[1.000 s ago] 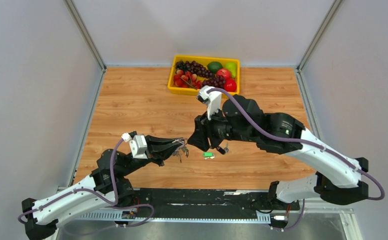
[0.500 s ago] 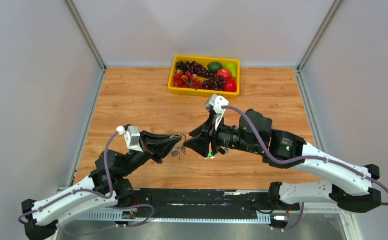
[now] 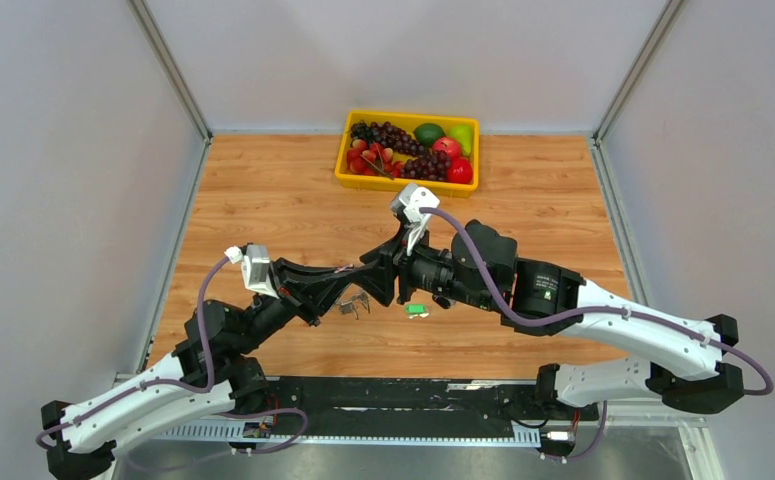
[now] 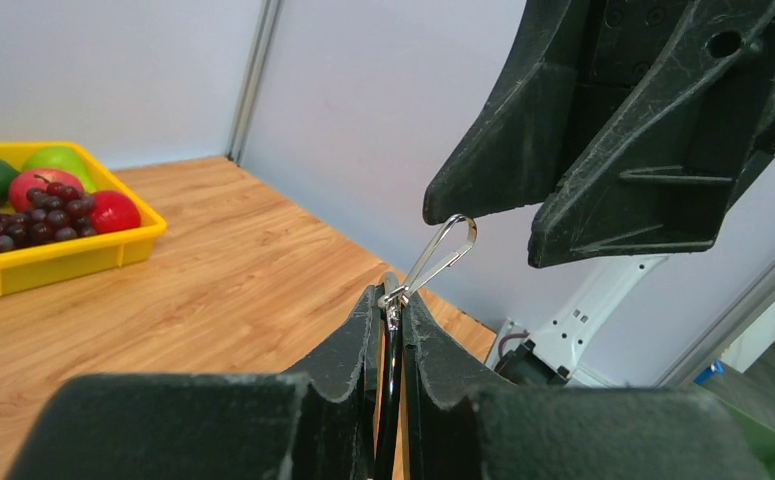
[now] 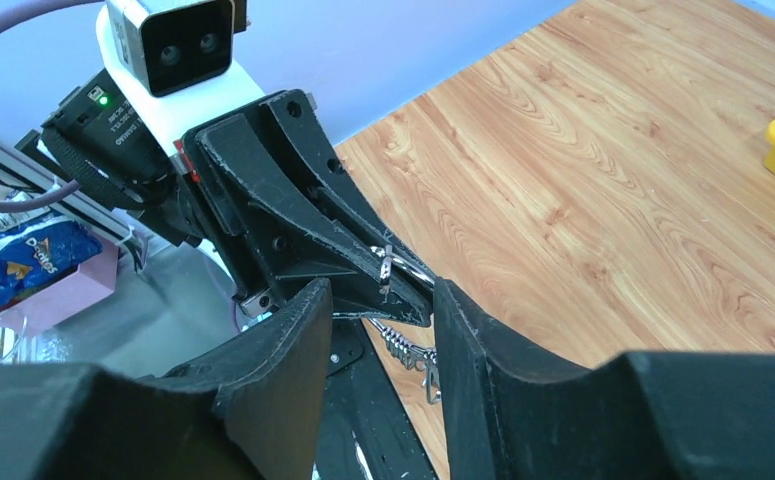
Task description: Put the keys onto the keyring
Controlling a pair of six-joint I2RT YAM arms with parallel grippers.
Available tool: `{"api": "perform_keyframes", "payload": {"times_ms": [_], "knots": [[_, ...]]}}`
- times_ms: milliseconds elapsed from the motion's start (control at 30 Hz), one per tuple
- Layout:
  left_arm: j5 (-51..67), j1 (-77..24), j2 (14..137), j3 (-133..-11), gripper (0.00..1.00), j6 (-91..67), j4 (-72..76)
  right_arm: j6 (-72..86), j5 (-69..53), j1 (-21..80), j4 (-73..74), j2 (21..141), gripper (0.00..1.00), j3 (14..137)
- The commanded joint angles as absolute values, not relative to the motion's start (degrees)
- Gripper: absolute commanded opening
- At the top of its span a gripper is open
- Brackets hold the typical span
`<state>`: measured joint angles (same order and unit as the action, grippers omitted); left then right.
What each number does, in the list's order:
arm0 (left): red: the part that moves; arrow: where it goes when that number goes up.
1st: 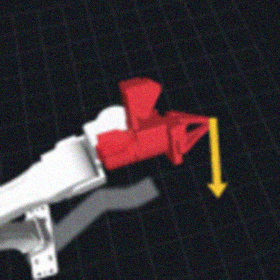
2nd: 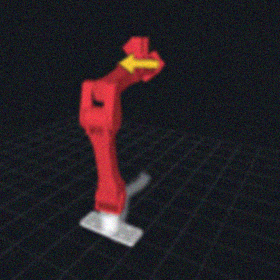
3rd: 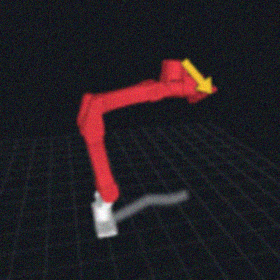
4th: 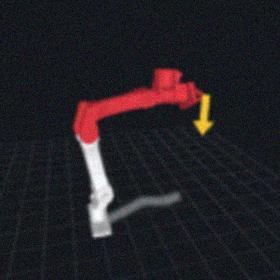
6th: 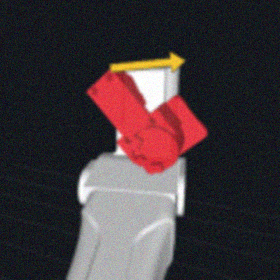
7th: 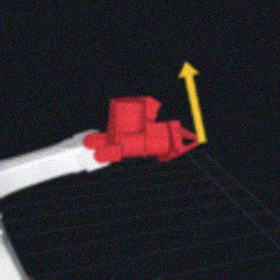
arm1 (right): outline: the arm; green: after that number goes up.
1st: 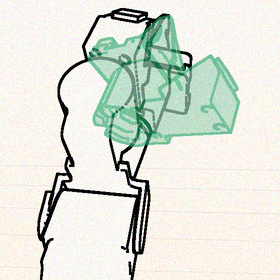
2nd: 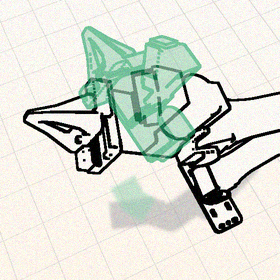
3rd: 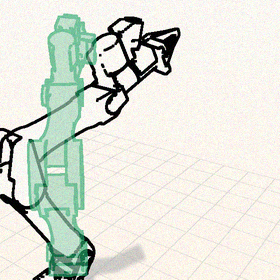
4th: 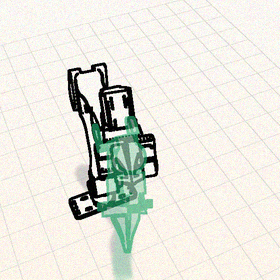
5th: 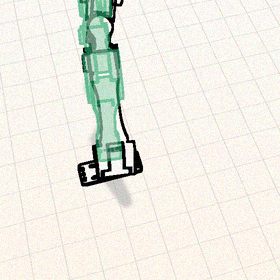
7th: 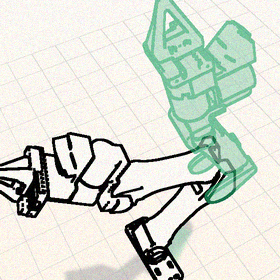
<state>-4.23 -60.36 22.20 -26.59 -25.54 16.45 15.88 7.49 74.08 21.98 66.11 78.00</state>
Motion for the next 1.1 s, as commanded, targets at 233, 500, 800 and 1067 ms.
{"api": "perform_keyframes", "payload": {"times_ms": [233,500,800,1067], "knots": [[-4.65,-60.57,21.41,-29.14,0.00,-26.90,17.56,17.73,10.75,74.64,19.25,67.81,0.38,82.43],[-5.09,-60.59,21.05,-29.18,0.00,-26.59,17.49,17.84,10.55,74.78,20.71,69.64,0.36,83.82],[-5.10,-60.56,20.75,-29.05,0.01,-26.86,17.58,17.91,10.94,74.88,21.40,70.14,0.29,84.43],[-5.64,-60.56,20.23,-28.79,0.01,-26.96,17.71,18.19,11.35,75.06,21.87,70.27,0.24,84.56]]}}
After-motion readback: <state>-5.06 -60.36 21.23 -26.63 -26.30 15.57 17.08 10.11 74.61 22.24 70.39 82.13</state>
